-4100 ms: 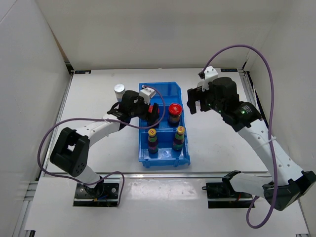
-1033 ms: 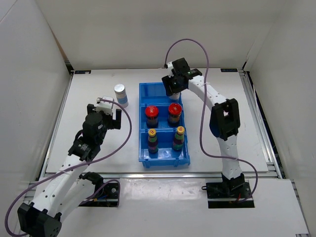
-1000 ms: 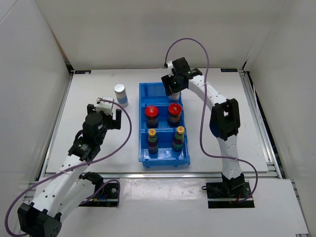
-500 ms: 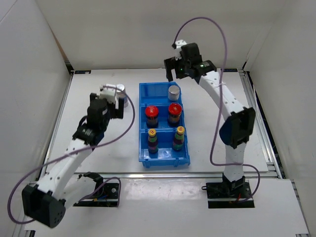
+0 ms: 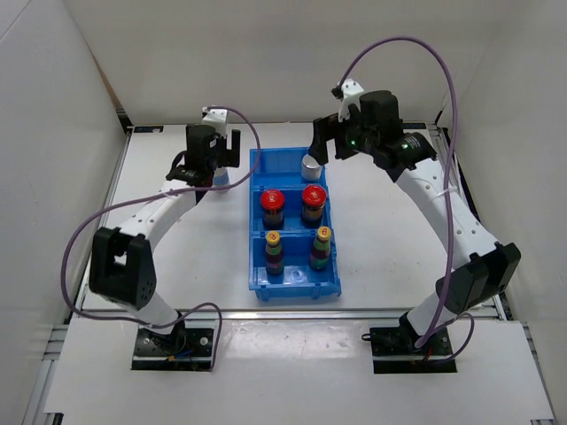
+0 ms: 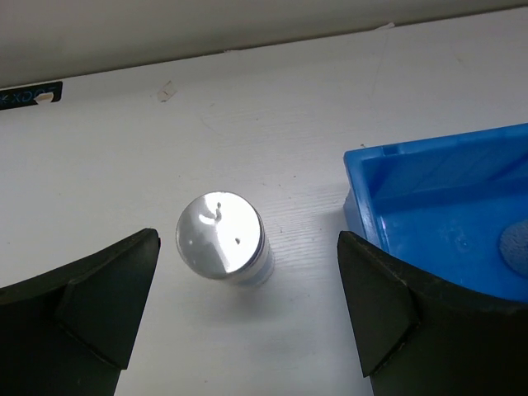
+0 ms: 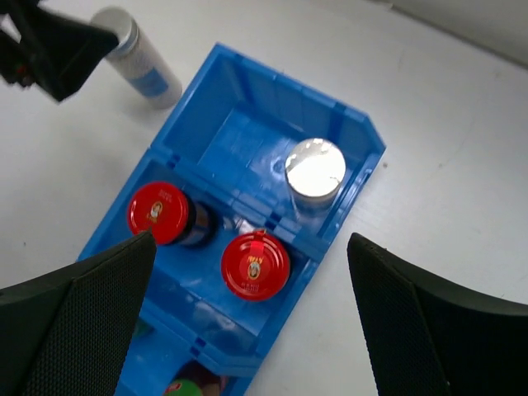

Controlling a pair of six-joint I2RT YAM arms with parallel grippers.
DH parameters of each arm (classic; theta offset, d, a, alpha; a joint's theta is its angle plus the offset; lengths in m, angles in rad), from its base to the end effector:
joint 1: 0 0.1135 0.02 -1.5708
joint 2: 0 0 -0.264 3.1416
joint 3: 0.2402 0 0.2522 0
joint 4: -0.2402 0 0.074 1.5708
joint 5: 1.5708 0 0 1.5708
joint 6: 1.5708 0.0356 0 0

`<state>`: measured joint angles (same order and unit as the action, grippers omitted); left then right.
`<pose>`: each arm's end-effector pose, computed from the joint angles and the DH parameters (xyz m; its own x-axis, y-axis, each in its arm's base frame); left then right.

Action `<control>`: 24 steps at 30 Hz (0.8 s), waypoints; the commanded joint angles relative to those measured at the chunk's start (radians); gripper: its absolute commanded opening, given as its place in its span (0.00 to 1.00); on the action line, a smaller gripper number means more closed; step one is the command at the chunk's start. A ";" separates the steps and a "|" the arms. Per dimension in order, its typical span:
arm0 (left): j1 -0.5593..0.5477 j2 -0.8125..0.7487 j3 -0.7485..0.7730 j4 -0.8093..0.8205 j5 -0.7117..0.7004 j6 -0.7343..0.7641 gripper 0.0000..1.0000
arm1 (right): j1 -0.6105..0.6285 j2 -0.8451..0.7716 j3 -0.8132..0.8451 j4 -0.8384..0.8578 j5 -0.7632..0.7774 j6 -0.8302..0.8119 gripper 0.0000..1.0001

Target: Organize the condiment bottles

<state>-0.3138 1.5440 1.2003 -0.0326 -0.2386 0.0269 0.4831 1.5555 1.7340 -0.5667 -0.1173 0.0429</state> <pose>0.3496 -0.1046 0.3114 -0.3470 0.1401 -0.9274 0.1002 0.9887 0.1118 0.3059 0.1652 0.4386 -0.3588 -0.1401 -0.9228 -0.5424 0.8359 0.0840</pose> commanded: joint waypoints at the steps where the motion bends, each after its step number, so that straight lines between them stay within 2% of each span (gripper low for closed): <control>1: 0.028 0.059 0.076 0.030 0.038 -0.001 1.00 | 0.003 -0.049 -0.031 0.002 -0.045 -0.003 1.00; 10: 0.096 0.174 0.113 0.030 0.056 -0.050 1.00 | 0.003 -0.089 -0.051 -0.041 -0.056 -0.021 1.00; 18: 0.096 0.258 0.082 0.085 0.079 -0.091 1.00 | 0.003 -0.132 -0.070 -0.088 -0.056 -0.034 1.00; 20: 0.096 0.272 0.082 0.085 0.070 -0.107 0.96 | 0.003 -0.141 -0.070 -0.098 -0.045 -0.046 1.00; 24: 0.096 0.281 0.082 0.094 0.067 -0.107 0.78 | 0.003 -0.141 -0.044 -0.142 -0.019 -0.074 1.00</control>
<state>-0.2161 1.8446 1.2743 0.0254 -0.1860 -0.0612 0.4847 1.4437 1.6711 -0.6727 -0.1547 0.0032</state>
